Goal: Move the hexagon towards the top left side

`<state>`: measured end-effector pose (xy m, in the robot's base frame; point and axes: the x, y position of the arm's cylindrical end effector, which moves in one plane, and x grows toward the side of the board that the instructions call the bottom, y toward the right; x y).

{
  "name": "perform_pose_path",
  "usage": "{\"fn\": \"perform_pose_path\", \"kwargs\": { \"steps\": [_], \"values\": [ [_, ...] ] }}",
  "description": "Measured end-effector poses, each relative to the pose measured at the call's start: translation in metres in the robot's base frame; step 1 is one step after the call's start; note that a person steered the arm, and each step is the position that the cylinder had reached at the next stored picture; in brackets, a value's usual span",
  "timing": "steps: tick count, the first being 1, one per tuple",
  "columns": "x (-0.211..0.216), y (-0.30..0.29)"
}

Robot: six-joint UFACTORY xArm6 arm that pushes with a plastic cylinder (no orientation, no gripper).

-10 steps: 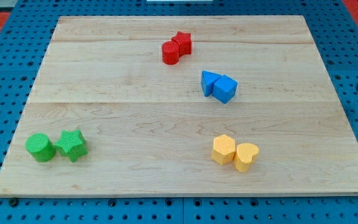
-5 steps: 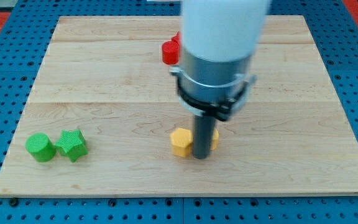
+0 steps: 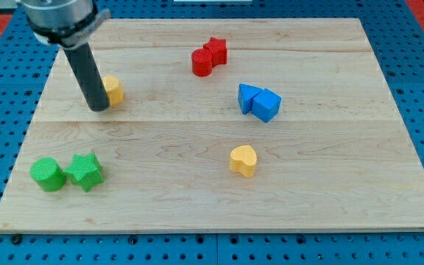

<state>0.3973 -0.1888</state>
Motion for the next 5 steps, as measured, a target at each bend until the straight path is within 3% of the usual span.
{"fn": "perform_pose_path", "kwargs": {
  "steps": [2,5],
  "values": [
    [-0.017,0.046],
    [-0.138,0.004]
  ]
}}
